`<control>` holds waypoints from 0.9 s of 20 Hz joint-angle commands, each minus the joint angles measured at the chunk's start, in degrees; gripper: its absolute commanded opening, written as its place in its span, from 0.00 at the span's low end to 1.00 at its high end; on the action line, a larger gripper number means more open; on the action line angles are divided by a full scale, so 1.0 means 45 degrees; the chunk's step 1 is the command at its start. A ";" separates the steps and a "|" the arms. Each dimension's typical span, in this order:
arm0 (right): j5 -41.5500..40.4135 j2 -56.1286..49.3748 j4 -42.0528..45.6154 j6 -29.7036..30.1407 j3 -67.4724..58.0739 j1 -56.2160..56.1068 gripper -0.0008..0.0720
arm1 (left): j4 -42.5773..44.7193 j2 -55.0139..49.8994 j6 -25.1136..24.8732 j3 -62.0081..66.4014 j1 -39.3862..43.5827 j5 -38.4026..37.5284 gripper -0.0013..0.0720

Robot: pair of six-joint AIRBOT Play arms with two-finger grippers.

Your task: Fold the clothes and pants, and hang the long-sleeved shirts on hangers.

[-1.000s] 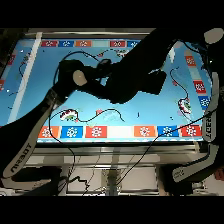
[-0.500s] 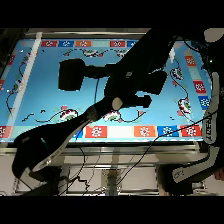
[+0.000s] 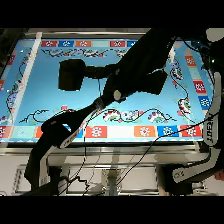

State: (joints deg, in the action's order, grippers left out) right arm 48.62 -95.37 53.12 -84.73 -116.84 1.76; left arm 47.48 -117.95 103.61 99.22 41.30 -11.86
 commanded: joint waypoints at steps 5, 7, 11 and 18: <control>-0.0141 0.0427 -0.0272 0.0112 -0.0015 -0.0355 0.05 | -0.0039 -0.0393 0.1355 0.0578 -0.1812 -0.3162 0.86; 0.0005 0.0578 -0.0335 0.0107 -0.0015 -0.0495 0.05 | -0.0034 -0.0408 0.1355 0.0578 -0.1821 -0.3128 0.86; 0.0418 0.1098 -0.0374 0.0437 -0.0005 -0.0937 0.05 | 0.0092 -0.0568 0.1365 0.0588 -0.2084 -0.2977 0.86; 0.1331 0.1486 -0.0389 0.0869 0.0000 -0.1064 0.05 | 0.0097 -0.0942 0.2035 0.0602 -0.2968 -0.2671 0.44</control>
State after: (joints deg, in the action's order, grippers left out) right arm 52.07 -89.21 51.35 -81.36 -116.86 -2.83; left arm 47.88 -121.78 111.18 101.84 29.28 -26.22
